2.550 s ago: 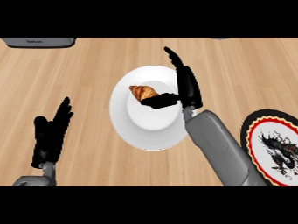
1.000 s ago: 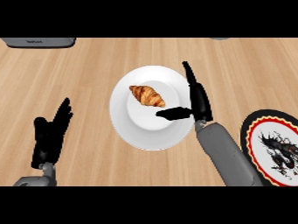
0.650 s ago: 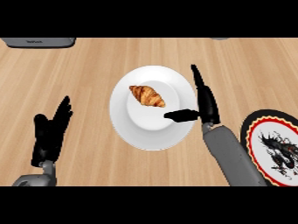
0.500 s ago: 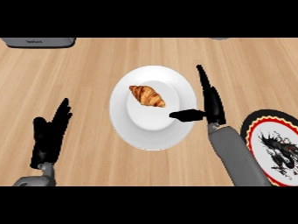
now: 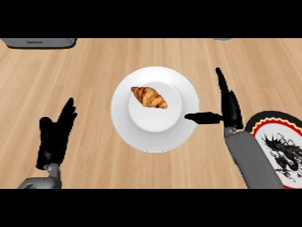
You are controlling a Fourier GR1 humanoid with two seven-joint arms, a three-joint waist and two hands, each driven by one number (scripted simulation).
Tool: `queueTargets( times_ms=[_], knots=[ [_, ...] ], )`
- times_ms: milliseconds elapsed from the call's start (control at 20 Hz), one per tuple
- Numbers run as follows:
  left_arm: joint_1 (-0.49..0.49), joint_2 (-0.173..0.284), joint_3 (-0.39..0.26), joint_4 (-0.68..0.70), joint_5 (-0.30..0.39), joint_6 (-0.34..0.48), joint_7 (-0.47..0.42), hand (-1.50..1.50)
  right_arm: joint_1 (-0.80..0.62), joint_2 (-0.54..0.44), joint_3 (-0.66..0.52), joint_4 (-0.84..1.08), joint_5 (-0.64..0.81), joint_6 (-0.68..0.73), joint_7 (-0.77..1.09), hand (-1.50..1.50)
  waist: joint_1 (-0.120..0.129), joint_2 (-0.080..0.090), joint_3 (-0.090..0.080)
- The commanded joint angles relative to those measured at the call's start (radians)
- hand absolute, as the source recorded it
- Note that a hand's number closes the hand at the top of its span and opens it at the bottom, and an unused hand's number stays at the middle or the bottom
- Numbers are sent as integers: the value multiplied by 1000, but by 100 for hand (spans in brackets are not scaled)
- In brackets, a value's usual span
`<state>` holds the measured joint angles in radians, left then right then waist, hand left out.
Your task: Pick the croissant from the plate and place it in the plate
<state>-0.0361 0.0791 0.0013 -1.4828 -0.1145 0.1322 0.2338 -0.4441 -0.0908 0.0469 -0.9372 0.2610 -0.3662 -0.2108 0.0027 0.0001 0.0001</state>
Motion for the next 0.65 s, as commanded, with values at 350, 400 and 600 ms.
queueTargets(
  times_ms=[350,400,600],
  knots=[
    [41,8,-2,-82,-17,-16,30,0,80,-18,-64,-47,10,-31,-11,-150,0,-1,0],
    [-5,16,40,3,20,-38,-7,0,39,-60,-88,3,10,5,-10,-150,0,0,0],
    [42,18,28,-37,14,-50,0,0,28,-47,-116,78,17,-35,-57,-150,2,0,0]
  ],
)
